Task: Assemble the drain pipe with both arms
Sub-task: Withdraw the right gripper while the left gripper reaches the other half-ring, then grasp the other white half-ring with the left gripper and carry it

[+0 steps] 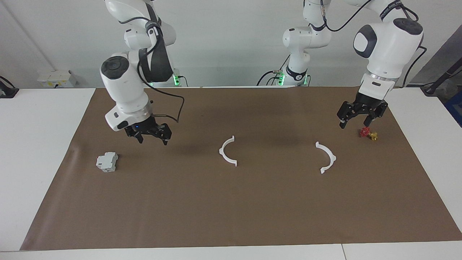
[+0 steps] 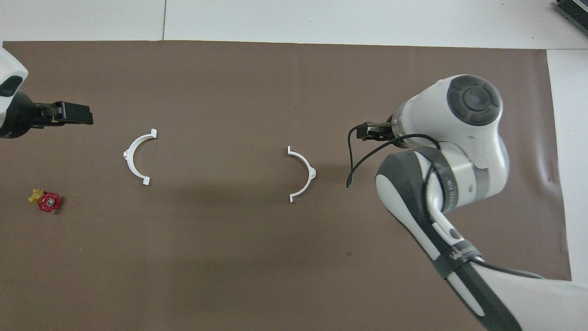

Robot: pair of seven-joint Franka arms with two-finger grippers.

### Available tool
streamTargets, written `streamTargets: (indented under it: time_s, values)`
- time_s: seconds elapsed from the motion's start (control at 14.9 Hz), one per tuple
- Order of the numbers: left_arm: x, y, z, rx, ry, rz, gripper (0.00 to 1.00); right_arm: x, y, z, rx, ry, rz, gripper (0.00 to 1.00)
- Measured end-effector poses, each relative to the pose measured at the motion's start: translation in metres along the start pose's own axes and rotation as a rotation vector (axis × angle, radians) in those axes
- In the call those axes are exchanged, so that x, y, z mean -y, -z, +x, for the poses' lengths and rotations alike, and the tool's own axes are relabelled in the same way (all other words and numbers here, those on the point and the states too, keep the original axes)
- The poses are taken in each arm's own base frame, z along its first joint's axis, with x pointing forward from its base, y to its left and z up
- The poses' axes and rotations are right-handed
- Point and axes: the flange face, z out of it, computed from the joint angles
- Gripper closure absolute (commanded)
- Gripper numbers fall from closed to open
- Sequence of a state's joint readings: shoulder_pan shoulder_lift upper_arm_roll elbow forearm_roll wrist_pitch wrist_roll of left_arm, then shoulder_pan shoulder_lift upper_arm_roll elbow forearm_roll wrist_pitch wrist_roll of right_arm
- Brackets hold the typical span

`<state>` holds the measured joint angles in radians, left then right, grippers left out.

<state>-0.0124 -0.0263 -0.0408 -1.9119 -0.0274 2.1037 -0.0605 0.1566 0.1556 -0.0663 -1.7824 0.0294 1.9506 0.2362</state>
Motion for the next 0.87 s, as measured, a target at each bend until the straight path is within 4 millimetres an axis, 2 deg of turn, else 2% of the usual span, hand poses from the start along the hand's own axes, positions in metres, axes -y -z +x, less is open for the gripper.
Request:
streamTargets:
  time_s: [0.2, 0.34, 0.4, 0.54, 0.67, 0.81, 0.87]
  values:
    - [0.008, -0.052, -0.014, -0.008, 0.021, 0.003, 0.00, -0.057, 0.018, 0.002, 0.017, -0.021, -0.003, 0.00]
    - [0.016, -0.082, -0.023, 0.003, 0.044, 0.006, 0.00, -0.083, 0.041, -0.003, 0.021, -0.002, -0.013, 0.00]
    - [0.018, -0.090, -0.025, 0.009, 0.049, 0.008, 0.00, -0.093, 0.058, -0.007, 0.024, 0.005, -0.024, 0.00]
    - [0.021, -0.097, -0.026, 0.016, 0.053, 0.009, 0.00, -0.105, 0.097, -0.018, 0.029, 0.005, -0.044, 0.00]
    - [0.021, -0.104, -0.025, 0.011, 0.054, 0.009, 0.00, -0.107, 0.132, -0.028, 0.023, 0.009, -0.071, 0.00]
    - [0.022, -0.118, -0.027, -0.001, 0.057, 0.008, 0.00, -0.103, 0.156, -0.034, 0.016, 0.023, -0.104, 0.00]
    - [0.023, -0.127, -0.030, 0.000, 0.059, 0.008, 0.00, -0.101, 0.161, -0.037, 0.024, 0.026, -0.105, 0.00]
